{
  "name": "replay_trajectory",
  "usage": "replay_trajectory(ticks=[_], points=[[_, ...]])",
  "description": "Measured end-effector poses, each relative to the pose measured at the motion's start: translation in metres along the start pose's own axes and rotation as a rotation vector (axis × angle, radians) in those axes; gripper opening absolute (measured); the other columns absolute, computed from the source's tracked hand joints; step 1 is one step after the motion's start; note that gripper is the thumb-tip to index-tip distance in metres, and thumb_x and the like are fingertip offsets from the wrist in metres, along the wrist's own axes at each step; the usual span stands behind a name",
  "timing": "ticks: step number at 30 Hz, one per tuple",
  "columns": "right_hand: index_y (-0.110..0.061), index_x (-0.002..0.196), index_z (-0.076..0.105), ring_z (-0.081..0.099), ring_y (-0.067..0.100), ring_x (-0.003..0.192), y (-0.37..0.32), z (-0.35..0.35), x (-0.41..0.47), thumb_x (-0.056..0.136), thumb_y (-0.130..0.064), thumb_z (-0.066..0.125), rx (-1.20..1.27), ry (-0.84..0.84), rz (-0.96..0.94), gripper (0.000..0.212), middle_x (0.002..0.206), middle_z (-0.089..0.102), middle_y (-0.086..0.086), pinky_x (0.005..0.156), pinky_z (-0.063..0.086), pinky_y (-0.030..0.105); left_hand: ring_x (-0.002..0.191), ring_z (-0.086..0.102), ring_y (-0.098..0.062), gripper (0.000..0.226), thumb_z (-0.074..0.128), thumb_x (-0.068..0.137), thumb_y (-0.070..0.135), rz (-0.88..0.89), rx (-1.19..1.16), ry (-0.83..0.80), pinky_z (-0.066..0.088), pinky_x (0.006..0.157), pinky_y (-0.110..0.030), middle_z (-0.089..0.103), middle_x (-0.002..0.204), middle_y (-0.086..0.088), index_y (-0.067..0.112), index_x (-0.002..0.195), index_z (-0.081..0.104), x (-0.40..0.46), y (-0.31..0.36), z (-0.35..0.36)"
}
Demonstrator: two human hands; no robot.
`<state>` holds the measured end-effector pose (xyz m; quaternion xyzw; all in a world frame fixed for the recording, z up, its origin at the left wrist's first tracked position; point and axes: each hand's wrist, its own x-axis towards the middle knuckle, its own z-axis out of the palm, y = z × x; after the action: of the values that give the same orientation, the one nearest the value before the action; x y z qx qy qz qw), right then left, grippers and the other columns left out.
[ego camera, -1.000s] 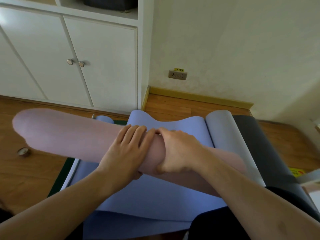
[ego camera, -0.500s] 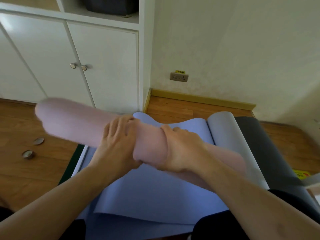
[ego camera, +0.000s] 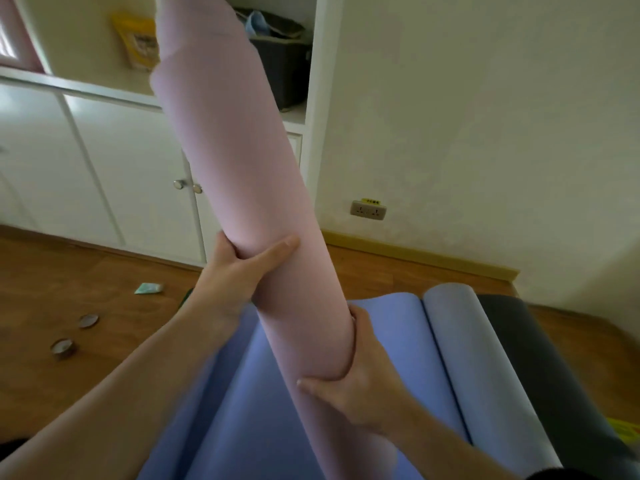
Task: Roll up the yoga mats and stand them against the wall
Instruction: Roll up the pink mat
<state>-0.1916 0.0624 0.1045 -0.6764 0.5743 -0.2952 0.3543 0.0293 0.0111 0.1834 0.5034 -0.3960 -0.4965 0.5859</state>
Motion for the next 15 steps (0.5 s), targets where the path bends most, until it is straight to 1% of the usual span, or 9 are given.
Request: replay_trajectory(ticks=[2, 3, 5, 7, 9, 10, 12, 13, 15], points=[[-0.063, 0.137, 0.026, 0.059, -0.001, 0.117, 0.001, 0.000, -0.001, 0.053, -0.059, 0.095, -0.037, -0.073, -0.005, 0.109, 0.130, 0.054, -0.029, 0.099, 0.056, 0.030, 0.109, 0.073, -0.017, 0.100, 0.102, 0.052, 0.043, 0.062, -0.044, -0.029, 0.062, 0.088, -0.039, 0.075, 0.121, 0.006, 0.022, 0.139, 0.057, 0.002, 0.015, -0.005], [-0.058, 0.140, 0.028, 0.058, 0.000, 0.119, 0.002, -0.004, 0.001, 0.054, -0.058, 0.095, -0.085, -0.110, -0.004, 0.109, 0.132, 0.053, -0.028, 0.100, 0.054, 0.029, 0.109, 0.074, -0.018, 0.096, 0.102, 0.053, 0.040, 0.093, -0.026, -0.063, 0.063, 0.087, -0.040, 0.076, 0.120, 0.004, 0.022, 0.137, 0.059, 0.001, 0.018, -0.005], [-0.050, 0.145, 0.033, 0.051, 0.003, 0.129, 0.004, -0.016, 0.011, 0.062, -0.051, 0.095, -0.172, -0.179, -0.019, 0.103, 0.140, 0.045, -0.025, 0.103, 0.045, 0.019, 0.110, 0.073, -0.018, 0.094, 0.104, 0.055, 0.037, 0.127, 0.041, -0.097, 0.063, 0.087, -0.043, 0.075, 0.121, 0.004, 0.026, 0.137, 0.059, -0.003, 0.012, -0.003], [-0.053, 0.145, 0.035, 0.043, 0.004, 0.142, -0.004, -0.036, 0.019, 0.070, -0.043, 0.091, -0.043, -0.201, -0.061, 0.094, 0.148, 0.043, -0.027, 0.105, 0.040, 0.014, 0.112, 0.071, -0.013, 0.097, 0.104, 0.057, 0.037, 0.158, 0.142, -0.107, 0.063, 0.087, -0.042, 0.072, 0.123, 0.010, 0.035, 0.140, 0.053, -0.013, -0.004, 0.009], [-0.050, 0.153, 0.034, 0.045, 0.004, 0.145, -0.018, -0.060, 0.021, 0.072, -0.038, 0.086, 0.158, -0.116, -0.138, 0.097, 0.151, 0.049, -0.027, 0.112, 0.041, 0.025, 0.115, 0.069, -0.011, 0.103, 0.105, 0.057, 0.033, 0.195, 0.219, -0.161, 0.063, 0.087, -0.041, 0.069, 0.127, 0.012, 0.039, 0.142, 0.047, -0.026, -0.026, 0.026], [-0.045, 0.158, 0.032, 0.049, 0.005, 0.143, -0.025, -0.070, 0.019, 0.073, -0.037, 0.085, 0.230, -0.061, -0.174, 0.100, 0.151, 0.053, -0.024, 0.112, 0.043, 0.030, 0.117, 0.068, -0.011, 0.105, 0.105, 0.058, 0.024, 0.189, 0.212, -0.208, 0.063, 0.087, -0.039, 0.069, 0.128, 0.012, 0.037, 0.143, 0.046, -0.032, -0.038, 0.035], [-0.040, 0.158, 0.032, 0.056, 0.005, 0.136, -0.030, -0.082, 0.015, 0.069, -0.037, 0.090, 0.333, 0.029, -0.200, 0.106, 0.145, 0.058, -0.024, 0.107, 0.052, 0.035, 0.115, 0.068, -0.009, 0.104, 0.103, 0.061, 0.007, 0.145, 0.177, -0.313, 0.063, 0.082, -0.032, 0.069, 0.125, 0.015, 0.036, 0.142, 0.044, -0.044, -0.056, 0.050], [-0.039, 0.155, 0.033, 0.059, 0.004, 0.131, -0.028, -0.085, 0.012, 0.064, -0.036, 0.097, 0.349, 0.078, -0.193, 0.110, 0.140, 0.061, -0.025, 0.102, 0.056, 0.037, 0.114, 0.068, -0.007, 0.104, 0.102, 0.061, 0.006, 0.135, 0.187, -0.358, 0.062, 0.082, -0.030, 0.069, 0.125, 0.016, 0.038, 0.141, 0.043, -0.047, -0.064, 0.056], [-0.037, 0.150, 0.038, 0.062, 0.003, 0.124, -0.014, -0.086, 0.008, 0.056, -0.031, 0.107, 0.310, 0.157, -0.156, 0.117, 0.132, 0.064, -0.027, 0.092, 0.062, 0.035, 0.116, 0.066, -0.004, 0.104, 0.104, 0.061, 0.019, 0.157, 0.266, -0.419, 0.061, 0.084, -0.027, 0.067, 0.128, 0.018, 0.045, 0.140, 0.042, -0.052, -0.068, 0.065]])
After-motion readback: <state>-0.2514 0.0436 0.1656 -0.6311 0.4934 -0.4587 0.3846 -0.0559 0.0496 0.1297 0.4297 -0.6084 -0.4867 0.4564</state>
